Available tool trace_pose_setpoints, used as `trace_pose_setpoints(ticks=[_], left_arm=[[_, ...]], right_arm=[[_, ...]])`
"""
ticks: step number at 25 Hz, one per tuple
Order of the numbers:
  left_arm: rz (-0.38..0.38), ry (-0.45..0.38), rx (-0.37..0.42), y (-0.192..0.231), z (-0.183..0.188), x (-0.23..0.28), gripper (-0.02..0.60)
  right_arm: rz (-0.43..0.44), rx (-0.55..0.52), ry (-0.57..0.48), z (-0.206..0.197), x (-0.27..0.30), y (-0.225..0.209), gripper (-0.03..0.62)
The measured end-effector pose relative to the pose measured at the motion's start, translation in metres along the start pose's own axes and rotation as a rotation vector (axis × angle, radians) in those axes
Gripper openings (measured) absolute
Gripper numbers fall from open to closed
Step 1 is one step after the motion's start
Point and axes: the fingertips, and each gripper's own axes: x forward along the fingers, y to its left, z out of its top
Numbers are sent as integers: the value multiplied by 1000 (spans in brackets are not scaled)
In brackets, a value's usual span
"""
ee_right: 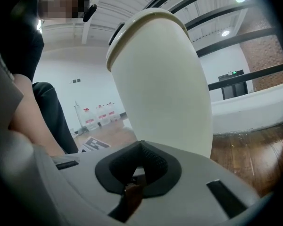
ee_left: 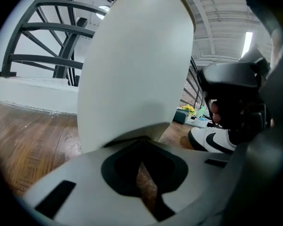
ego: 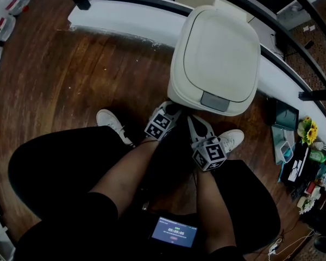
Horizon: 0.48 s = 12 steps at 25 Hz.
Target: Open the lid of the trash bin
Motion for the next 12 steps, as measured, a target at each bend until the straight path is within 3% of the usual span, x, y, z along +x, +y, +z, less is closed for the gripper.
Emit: trace_pose_setpoints(ticks=[12], left_arm=[[51,77,-9,17,-14,21,35]], right_arm=[[1,41,-25,1,1,-7,23]])
